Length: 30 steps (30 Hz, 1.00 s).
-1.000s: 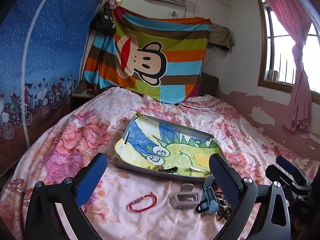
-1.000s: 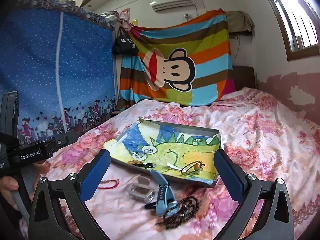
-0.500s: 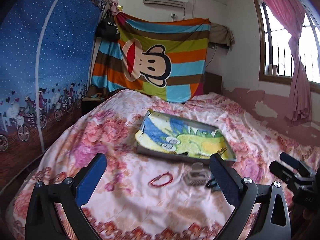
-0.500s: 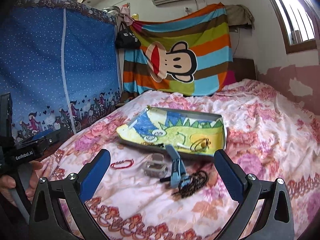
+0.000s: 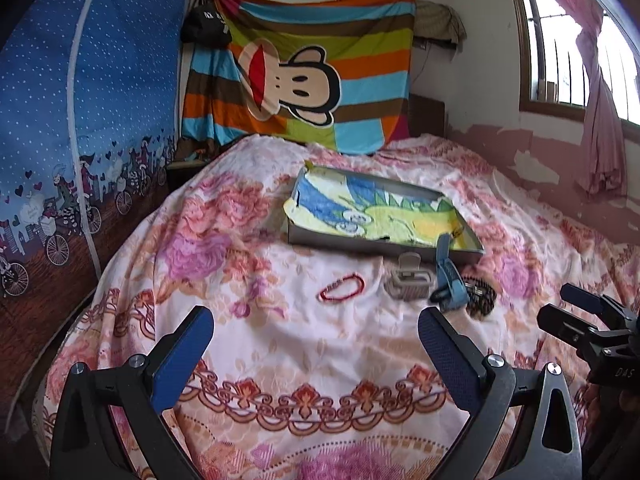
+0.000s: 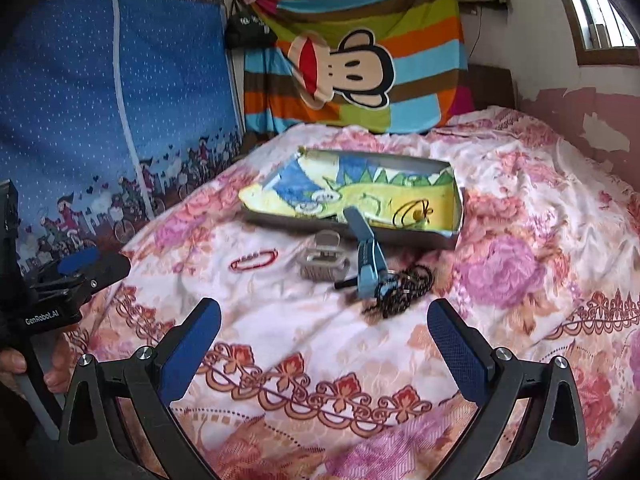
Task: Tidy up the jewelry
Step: 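Withdraw both open tools from the tray, then move the right tool toward the blue watch while the left tool approaches the red bracelet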
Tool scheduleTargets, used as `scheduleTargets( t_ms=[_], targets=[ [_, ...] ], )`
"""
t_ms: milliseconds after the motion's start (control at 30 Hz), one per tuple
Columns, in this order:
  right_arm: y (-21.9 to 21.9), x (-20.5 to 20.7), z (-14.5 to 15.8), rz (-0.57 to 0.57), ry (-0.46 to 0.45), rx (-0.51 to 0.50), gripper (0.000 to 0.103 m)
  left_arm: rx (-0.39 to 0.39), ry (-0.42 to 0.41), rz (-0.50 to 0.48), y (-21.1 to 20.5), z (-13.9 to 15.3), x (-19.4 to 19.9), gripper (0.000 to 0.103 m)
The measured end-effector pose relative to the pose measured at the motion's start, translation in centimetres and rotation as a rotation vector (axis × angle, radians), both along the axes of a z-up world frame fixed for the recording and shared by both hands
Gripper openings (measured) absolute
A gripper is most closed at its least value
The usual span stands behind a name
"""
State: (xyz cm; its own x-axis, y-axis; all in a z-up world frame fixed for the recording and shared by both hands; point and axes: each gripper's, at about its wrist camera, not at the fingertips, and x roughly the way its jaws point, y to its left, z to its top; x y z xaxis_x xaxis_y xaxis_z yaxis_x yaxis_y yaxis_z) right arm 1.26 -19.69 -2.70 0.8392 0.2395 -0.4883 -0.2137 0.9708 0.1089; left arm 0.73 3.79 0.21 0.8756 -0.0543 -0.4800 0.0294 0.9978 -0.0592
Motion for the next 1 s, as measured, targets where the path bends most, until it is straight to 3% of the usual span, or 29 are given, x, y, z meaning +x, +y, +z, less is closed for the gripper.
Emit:
scheduleTargets(
  t_ms=[300, 767, 1000],
  targets=[
    [0.2, 1.3, -1.4, -0.018, 0.09, -0.02, 0.101, 0.009, 0.115, 0.009, 0.2, -1.6, 1.4, 0.103],
    [0.6, 2.8, -2.3, -0.015, 0.16, -0.051, 0.101, 0.031, 0.168, 0.03, 0.2, -2.4, 3.0, 0.103],
    [0.2, 4.7, -2.3, 0.035, 0.191, -0.027, 0.101, 0.042, 0.215, 0.033, 0.9, -2.9, 5.8, 0.103]
  ],
)
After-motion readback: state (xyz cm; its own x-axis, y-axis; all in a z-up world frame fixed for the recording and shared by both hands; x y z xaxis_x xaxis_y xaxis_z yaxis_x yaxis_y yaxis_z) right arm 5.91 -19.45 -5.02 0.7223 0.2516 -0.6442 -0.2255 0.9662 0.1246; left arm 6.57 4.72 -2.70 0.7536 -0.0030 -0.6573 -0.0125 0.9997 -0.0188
